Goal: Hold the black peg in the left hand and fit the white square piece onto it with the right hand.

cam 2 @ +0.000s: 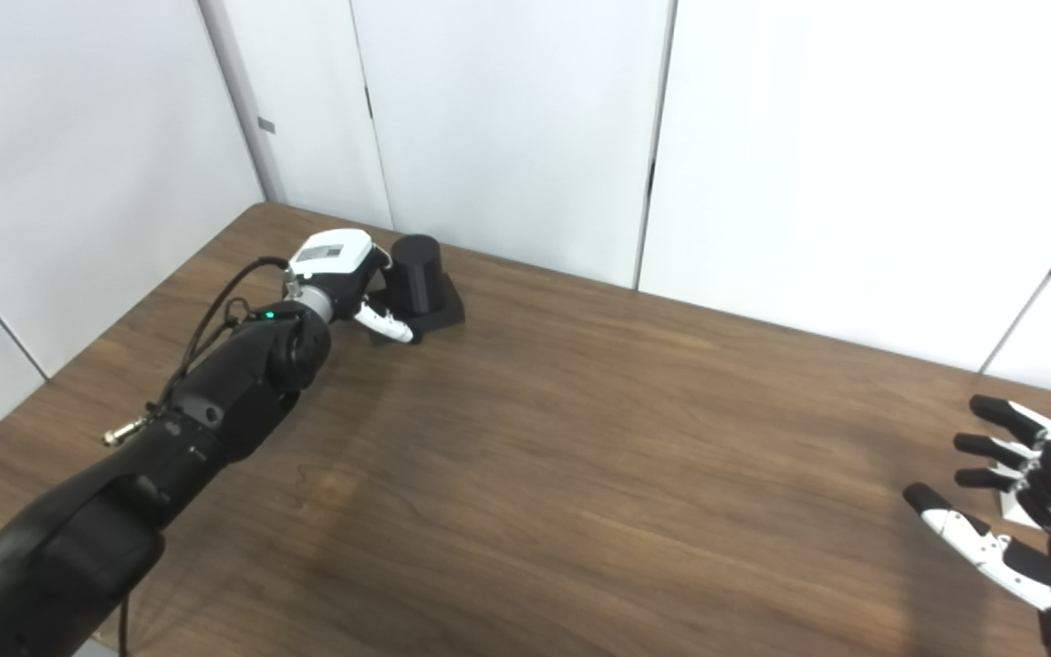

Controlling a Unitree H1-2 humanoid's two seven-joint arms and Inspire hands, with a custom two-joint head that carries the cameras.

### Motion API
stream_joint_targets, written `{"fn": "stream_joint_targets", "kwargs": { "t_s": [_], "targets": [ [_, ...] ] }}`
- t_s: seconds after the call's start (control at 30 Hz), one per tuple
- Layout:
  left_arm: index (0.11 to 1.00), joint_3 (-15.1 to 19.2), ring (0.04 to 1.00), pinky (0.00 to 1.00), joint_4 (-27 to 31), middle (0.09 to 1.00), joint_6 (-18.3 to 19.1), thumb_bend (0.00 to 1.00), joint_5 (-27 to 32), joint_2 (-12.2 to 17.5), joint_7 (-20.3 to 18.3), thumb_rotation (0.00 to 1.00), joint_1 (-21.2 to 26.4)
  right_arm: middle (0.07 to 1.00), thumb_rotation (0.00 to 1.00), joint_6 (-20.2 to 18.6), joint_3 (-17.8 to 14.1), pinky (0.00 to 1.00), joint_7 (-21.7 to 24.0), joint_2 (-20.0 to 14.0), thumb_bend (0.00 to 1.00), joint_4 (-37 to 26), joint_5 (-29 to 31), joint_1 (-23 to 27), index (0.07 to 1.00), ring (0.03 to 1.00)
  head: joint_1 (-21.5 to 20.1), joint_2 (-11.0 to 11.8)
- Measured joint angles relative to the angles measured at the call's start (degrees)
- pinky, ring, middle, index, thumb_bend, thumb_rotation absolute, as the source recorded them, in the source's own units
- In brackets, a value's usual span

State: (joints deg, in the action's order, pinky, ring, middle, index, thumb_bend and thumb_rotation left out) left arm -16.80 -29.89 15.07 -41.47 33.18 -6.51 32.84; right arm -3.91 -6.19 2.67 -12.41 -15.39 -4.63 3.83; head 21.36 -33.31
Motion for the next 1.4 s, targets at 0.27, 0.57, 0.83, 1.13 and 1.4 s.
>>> {"fn": "stream_joint_targets", "kwargs": {
  "t_s": [0.27,0.57,0.83,1.13,1.4],
  "targets": [
    [0.486,0.35,0.896,0.79,3.35,0.866,-7.2,0.52,3.84,0.98,-0.89,0.06,-2.63,0.796,0.0,-0.01,0.01,0.58,-0.05,0.05,0.48,-0.03,-0.39,0.0,0.73,0.7,-0.53,-0.09],
    [0.49,0.38,0.911,0.8,6.95,0.871,-22.3,0.52,9.51,0.8,-1.64,0.06,-6.62,0.8,0.0,-0.37,0.07,0.59,-0.09,0.56,0.48,-0.42,-0.48,0.02,0.734,0.71,-2.28,-0.44],
    [0.491,-1.16,0.915,0.78,10.12,0.88,-28.91,0.52,10.47,-0.95,-3.67,0.08,-7.93,0.804,0.0,-0.47,0.31,0.59,-0.16,0.93,0.47,-0.62,-1.53,0.1,0.742,0.708,-4.48,-0.79],
    [0.493,-6.23,0.909,0.79,11.59,0.88,-31.84,0.52,8.66,-7.09,-3.63,0.07,-7.31,0.816,0.0,0.04,0.36,0.73,-0.15,1.76,0.47,0.27,0.0,0.42,0.758,0.724,-7.12,-1.05],
    [0.493,-12.74,0.9,0.77,6.6,0.871,-36.98,0.52,4.87,-12.68,-0.04,0.08,-3.44,0.801,0.05,1.86,0.2,0.7,-0.24,1.75,0.49,2.74,0.75,0.77,0.743,0.711,-8.35,-1.32]
  ]
}}
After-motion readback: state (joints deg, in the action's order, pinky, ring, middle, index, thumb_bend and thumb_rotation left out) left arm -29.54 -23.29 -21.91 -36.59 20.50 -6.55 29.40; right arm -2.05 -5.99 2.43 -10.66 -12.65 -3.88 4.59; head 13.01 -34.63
